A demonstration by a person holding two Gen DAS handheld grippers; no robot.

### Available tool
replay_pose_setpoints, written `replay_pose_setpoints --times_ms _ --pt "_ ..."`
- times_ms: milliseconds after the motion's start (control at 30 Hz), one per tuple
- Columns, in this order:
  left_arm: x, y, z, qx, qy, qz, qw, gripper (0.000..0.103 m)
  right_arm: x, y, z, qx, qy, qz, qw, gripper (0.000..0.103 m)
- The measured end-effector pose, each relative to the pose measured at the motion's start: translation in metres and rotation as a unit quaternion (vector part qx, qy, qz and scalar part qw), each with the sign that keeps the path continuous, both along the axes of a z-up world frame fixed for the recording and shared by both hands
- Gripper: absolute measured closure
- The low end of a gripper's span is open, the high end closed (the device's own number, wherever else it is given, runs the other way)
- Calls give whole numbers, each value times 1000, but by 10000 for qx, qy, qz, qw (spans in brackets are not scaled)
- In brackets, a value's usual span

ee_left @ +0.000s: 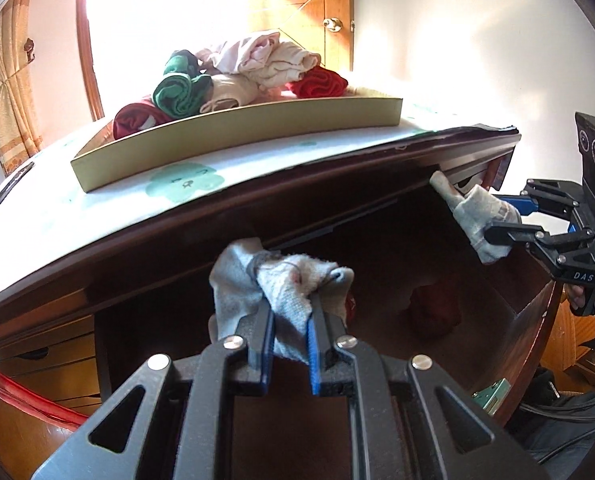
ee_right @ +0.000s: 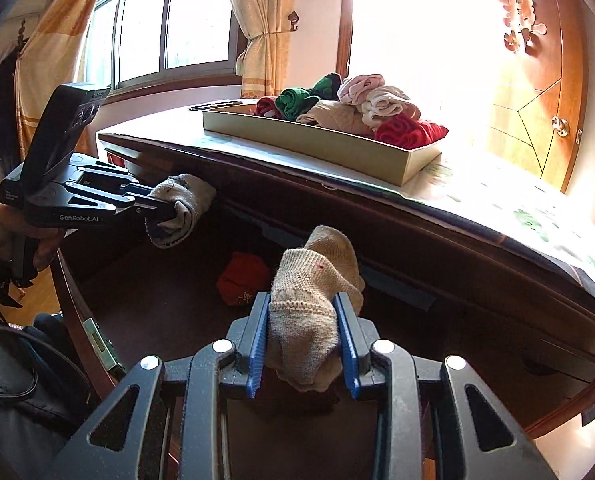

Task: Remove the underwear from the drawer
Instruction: 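Lift the grey and beige socks up out of the drawer with both tools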

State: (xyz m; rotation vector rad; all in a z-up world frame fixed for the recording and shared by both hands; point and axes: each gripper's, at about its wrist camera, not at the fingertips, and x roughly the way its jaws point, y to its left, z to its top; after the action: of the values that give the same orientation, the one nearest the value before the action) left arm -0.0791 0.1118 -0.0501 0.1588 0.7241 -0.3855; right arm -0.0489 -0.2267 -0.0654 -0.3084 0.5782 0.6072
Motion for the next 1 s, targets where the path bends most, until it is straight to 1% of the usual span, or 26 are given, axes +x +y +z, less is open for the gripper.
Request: replay_pose_setpoints --times_ms 233,533,733,1000 --pt "-2 3 3 -47 -177 203 9996 91 -6 -5 3 200 -202 58 9996 69" --pt "-4 5 5 -45 -357 425 9984 91 -7 -5 5 281 -284 53 9992 69" --pt "-6 5 6 -80 -406 471 9980 91 -9 -7 6 387 -368 76 9985 69" --pt "-14 3 9 -216 -604 545 9964 91 -13 -12 9 570 -552 77 9968 69"
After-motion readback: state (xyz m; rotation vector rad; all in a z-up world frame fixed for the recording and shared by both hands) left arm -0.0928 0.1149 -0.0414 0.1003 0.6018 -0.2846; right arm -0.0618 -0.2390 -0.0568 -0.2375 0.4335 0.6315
